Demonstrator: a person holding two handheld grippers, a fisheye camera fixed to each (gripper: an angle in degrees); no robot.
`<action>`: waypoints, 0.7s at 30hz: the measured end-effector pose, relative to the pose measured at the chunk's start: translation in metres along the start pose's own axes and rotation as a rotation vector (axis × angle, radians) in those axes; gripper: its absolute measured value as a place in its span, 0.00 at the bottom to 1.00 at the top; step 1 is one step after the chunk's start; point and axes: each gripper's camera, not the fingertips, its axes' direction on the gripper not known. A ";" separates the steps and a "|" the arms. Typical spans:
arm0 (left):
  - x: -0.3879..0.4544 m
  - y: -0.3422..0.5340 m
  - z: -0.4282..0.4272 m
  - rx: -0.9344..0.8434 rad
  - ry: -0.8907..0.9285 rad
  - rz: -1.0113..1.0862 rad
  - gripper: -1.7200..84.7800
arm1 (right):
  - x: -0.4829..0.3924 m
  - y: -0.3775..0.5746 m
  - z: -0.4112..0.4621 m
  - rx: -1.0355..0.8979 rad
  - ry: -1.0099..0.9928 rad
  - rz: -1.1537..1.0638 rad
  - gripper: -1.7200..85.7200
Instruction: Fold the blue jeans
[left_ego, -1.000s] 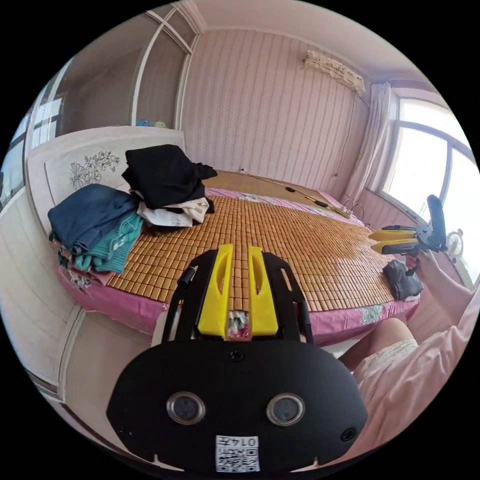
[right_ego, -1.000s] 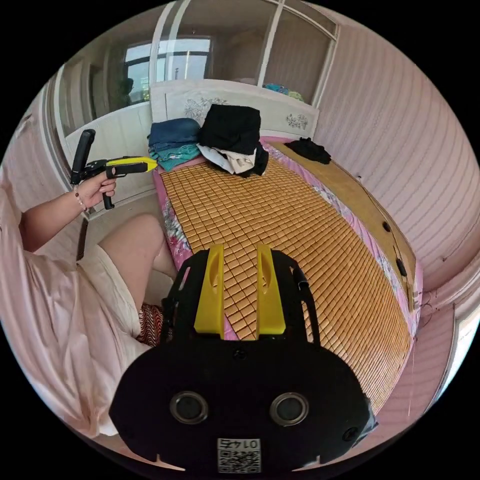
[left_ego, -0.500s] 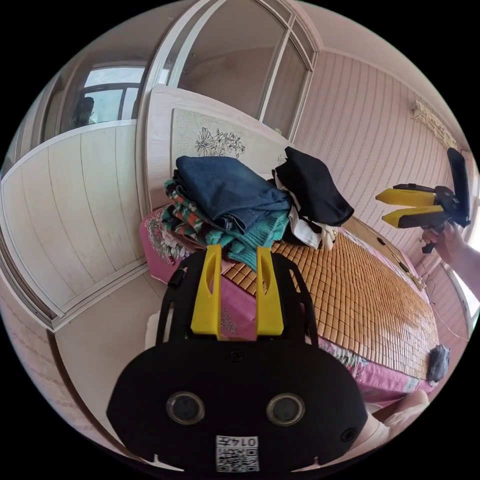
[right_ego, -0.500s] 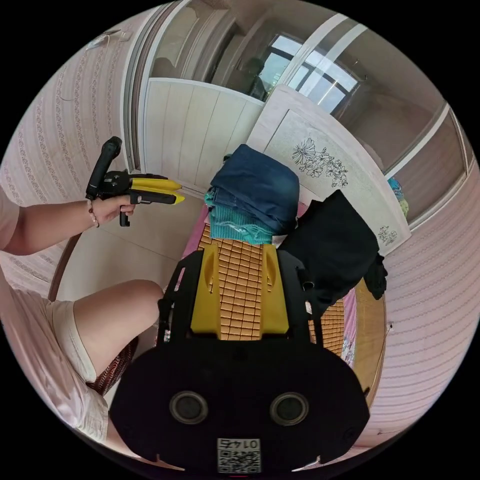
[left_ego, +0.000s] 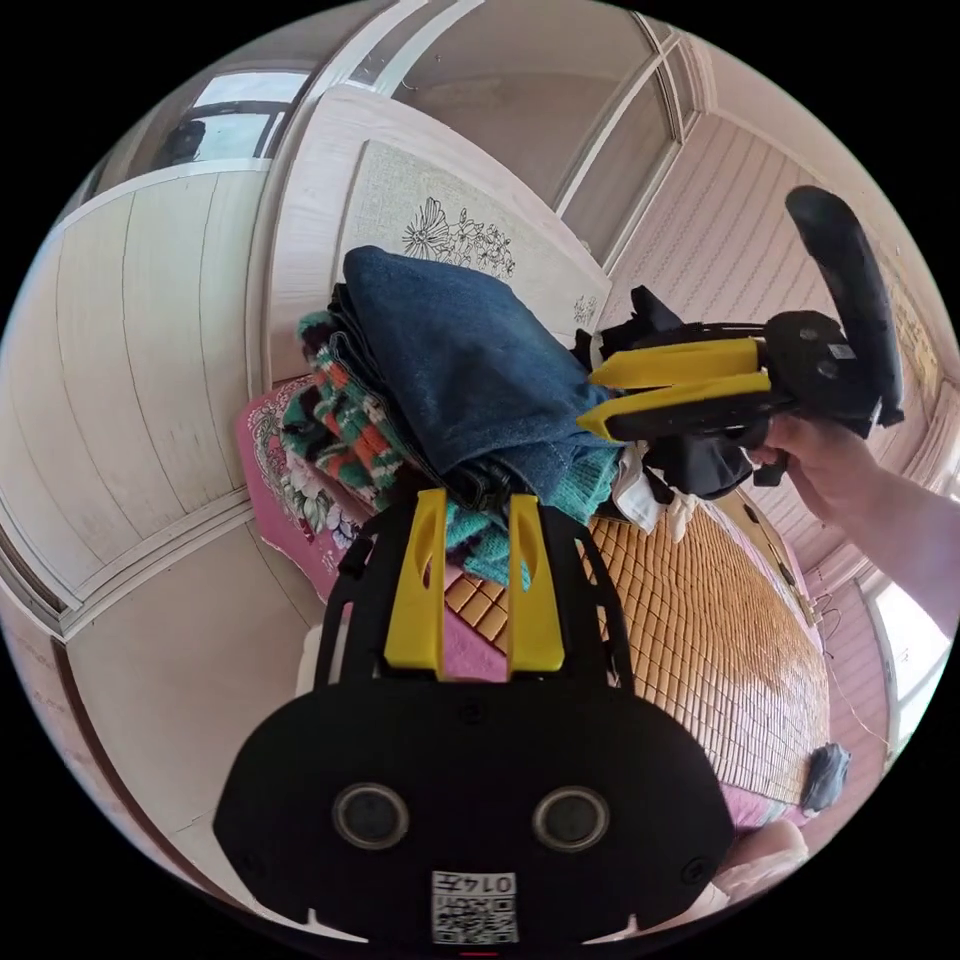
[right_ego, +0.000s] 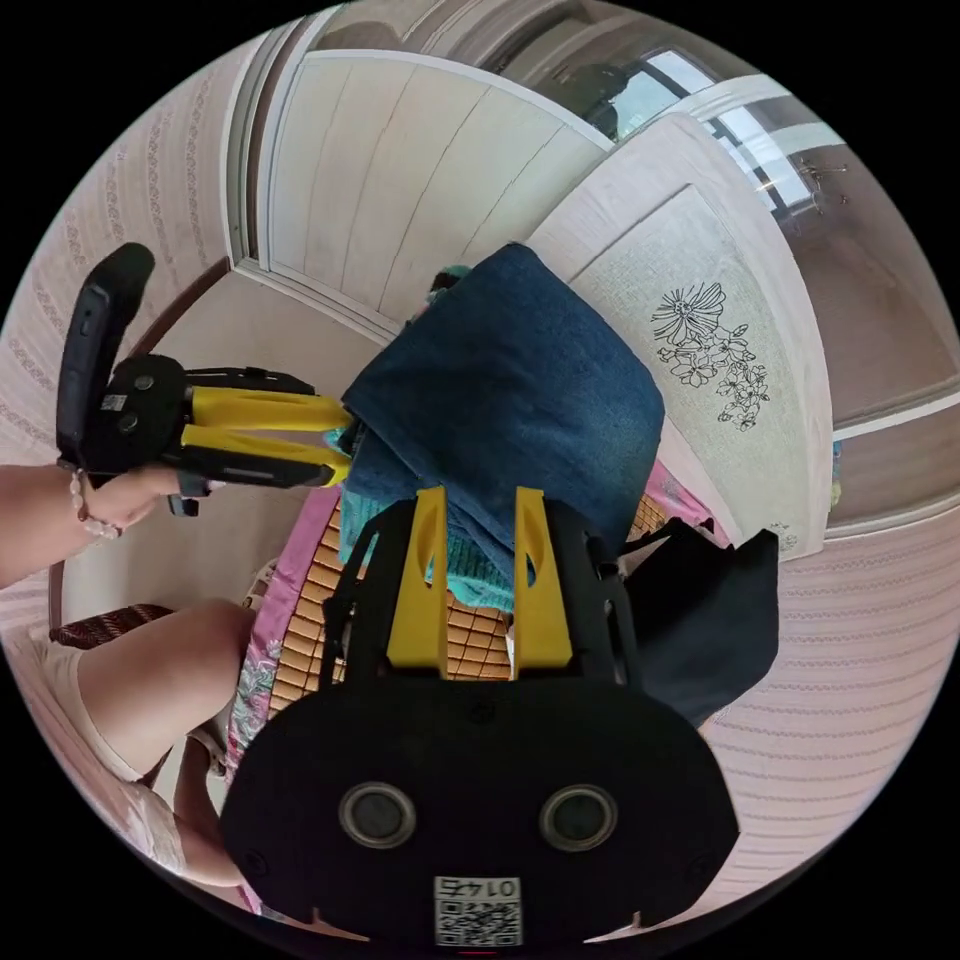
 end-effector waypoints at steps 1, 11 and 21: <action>0.002 0.000 -0.002 0.002 -0.005 0.008 0.12 | 0.004 -0.008 0.012 -0.029 -0.018 0.011 0.14; 0.059 -0.031 -0.070 0.096 -0.038 0.190 0.02 | 0.037 -0.006 -0.024 -0.020 0.008 0.067 0.02; 0.133 -0.135 -0.240 0.370 0.092 0.325 0.01 | 0.139 0.095 -0.150 0.263 -0.213 0.368 0.01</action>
